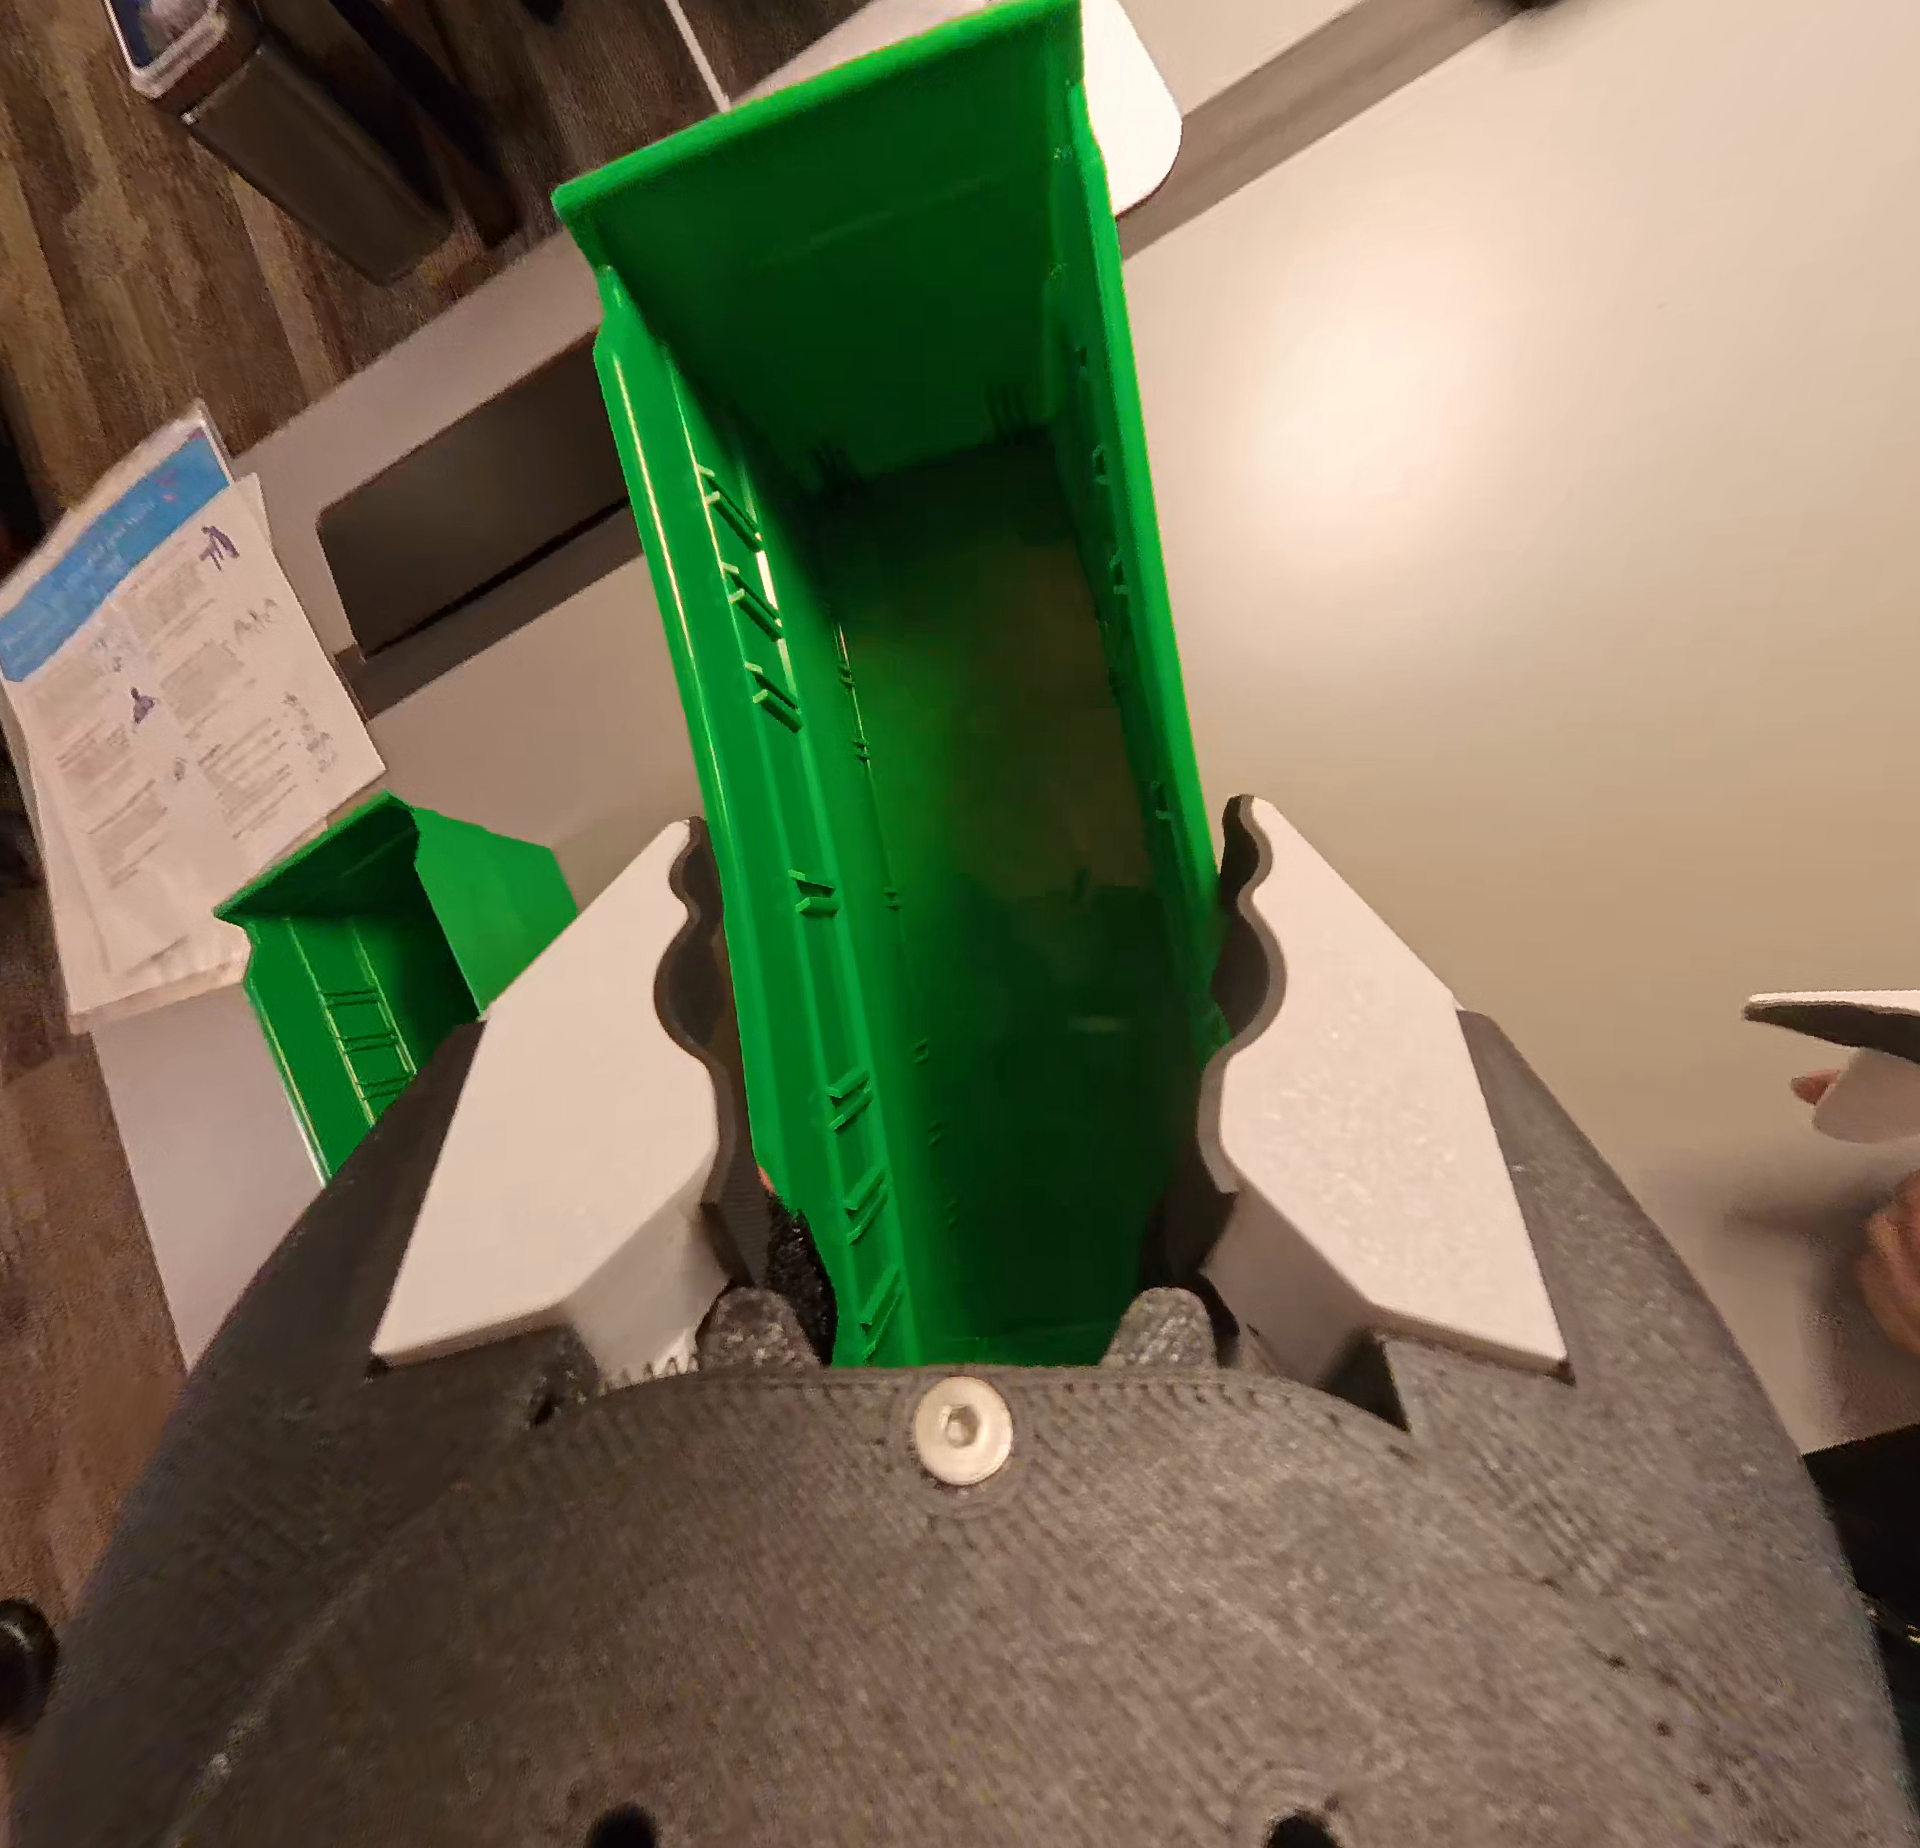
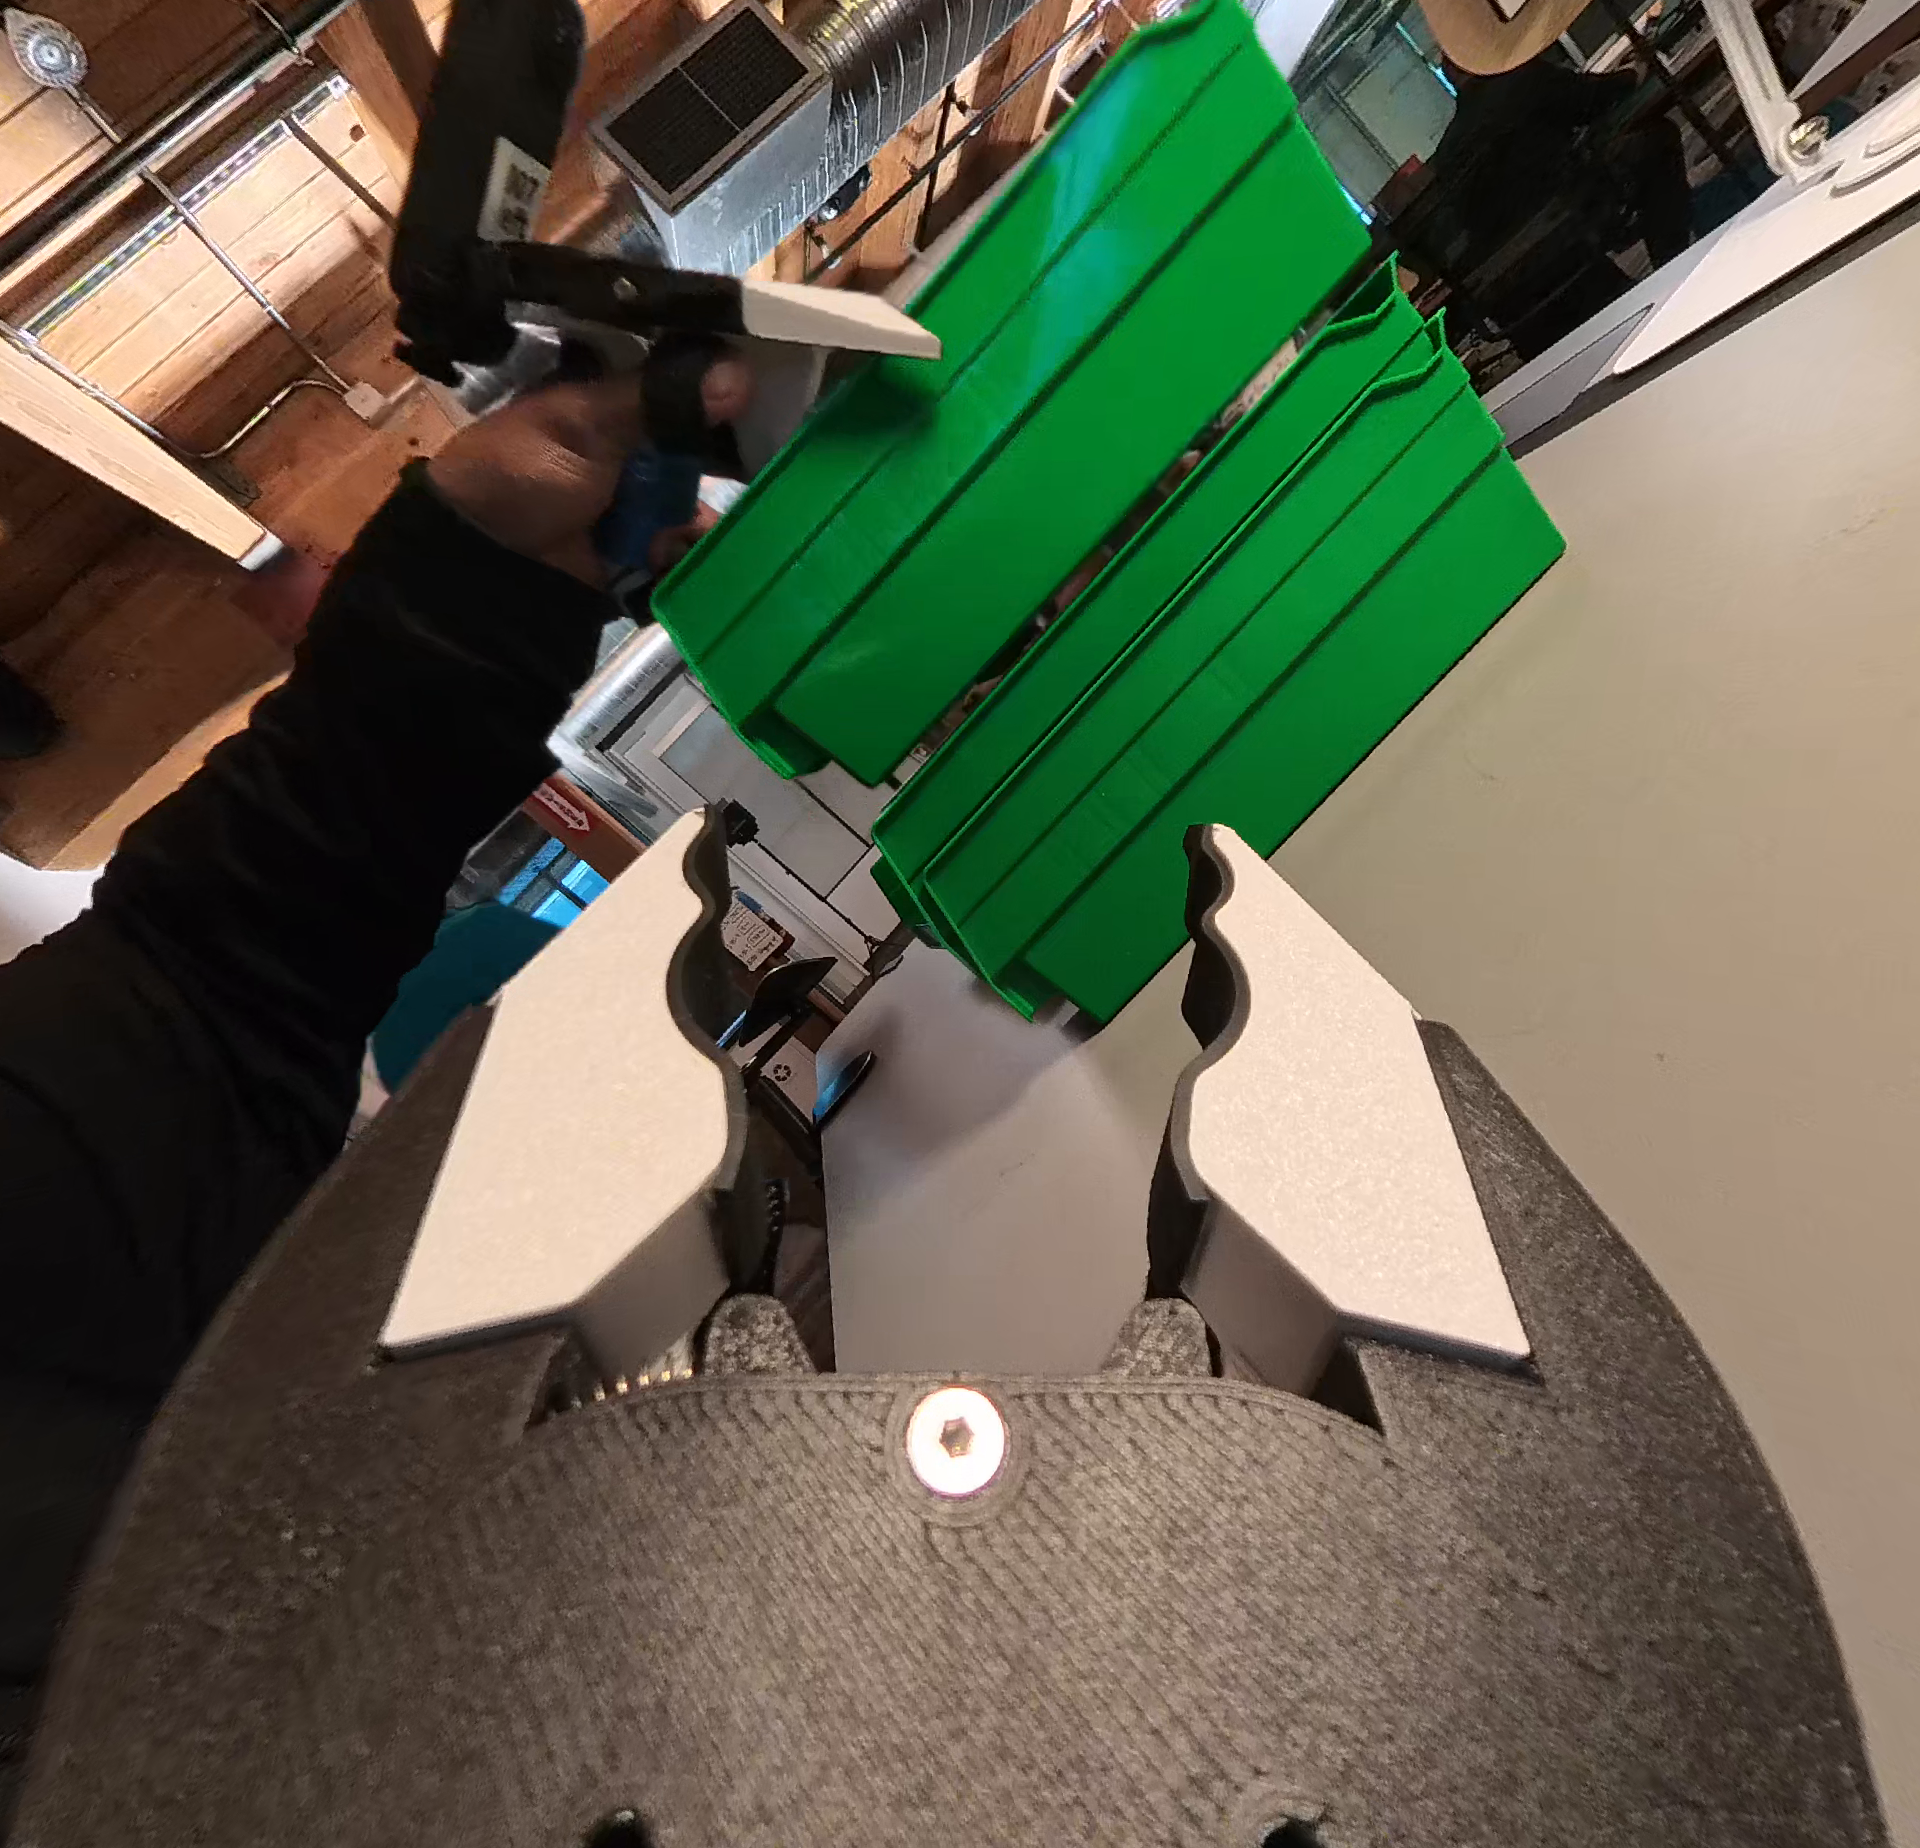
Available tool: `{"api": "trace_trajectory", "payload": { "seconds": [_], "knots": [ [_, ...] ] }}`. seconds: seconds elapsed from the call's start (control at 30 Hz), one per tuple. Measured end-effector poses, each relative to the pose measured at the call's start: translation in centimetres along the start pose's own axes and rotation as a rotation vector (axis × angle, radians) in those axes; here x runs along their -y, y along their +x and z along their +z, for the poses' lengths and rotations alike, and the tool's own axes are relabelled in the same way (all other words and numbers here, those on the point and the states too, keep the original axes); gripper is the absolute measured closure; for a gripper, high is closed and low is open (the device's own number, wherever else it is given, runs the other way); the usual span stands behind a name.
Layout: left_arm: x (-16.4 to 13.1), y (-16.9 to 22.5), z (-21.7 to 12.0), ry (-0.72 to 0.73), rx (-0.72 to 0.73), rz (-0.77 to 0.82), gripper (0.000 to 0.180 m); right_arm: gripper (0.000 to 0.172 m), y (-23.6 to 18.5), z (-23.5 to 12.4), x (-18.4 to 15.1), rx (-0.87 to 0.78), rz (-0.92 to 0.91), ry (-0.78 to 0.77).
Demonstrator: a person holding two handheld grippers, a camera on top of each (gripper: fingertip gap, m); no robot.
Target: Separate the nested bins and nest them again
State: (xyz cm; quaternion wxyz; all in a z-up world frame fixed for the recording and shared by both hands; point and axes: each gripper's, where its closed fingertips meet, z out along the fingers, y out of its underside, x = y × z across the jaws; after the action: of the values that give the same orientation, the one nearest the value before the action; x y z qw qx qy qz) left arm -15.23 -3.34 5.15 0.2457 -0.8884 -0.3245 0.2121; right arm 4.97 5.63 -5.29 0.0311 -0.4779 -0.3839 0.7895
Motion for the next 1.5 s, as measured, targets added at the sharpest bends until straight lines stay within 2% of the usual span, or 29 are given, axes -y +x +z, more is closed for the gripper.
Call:
{"api": "trace_trajectory", "payload": {
  "seconds": [0.2, 0.33, 0.53, 0.67, 1.0, 1.13, 1.3, 1.37, 1.5],
  "knots": [
    [4.5, 1.4, -4.0, 0.106, -0.013, 0.009, 0.084, 0.082, 0.0, -0.1, 0.1, 0.011, 0.019, 0.004],
    [6.1, 5.0, -4.0, 0.131, -0.088, 0.018, 0.084, 0.082, 0.3, -0.8, 0.7, -0.006, 0.017, 0.012],
    [5.4, 11.9, 0.3, 0.072, -0.231, 0.009, 0.084, 0.083, 1.8, -3.5, 3.1, -0.088, -0.021, 0.068],
    [5.0, 15.4, 3.3, 0.037, -0.276, 0.012, 0.083, 0.083, 2.4, -5.0, 4.4, -0.114, -0.020, 0.108],
    [2.6, 21.0, 11.8, -0.043, -0.294, -0.058, 0.081, 0.083, 2.7, -5.5, 4.9, -0.117, -0.006, 0.118],
    [3.0, 22.6, 13.3, 0.002, -0.251, -0.051, 0.077, 0.082, 2.9, -5.9, 5.3, -0.125, -0.008, 0.132],
    [4.1, 24.2, 12.6, 0.074, -0.271, -0.059, 0.061, 0.082, 3.1, -6.6, 5.9, -0.128, -0.005, 0.152],
    [4.8, 24.7, 10.8, 0.127, -0.307, -0.043, 0.054, 0.082, 3.1, -6.8, 6.1, -0.131, -0.008, 0.156],
    [5.0, 23.9, 6.0, 0.185, -0.368, -0.028, 0.054, 0.083, 3.2, -7.0, 6.2, -0.134, -0.007, 0.159]
  ]
}}
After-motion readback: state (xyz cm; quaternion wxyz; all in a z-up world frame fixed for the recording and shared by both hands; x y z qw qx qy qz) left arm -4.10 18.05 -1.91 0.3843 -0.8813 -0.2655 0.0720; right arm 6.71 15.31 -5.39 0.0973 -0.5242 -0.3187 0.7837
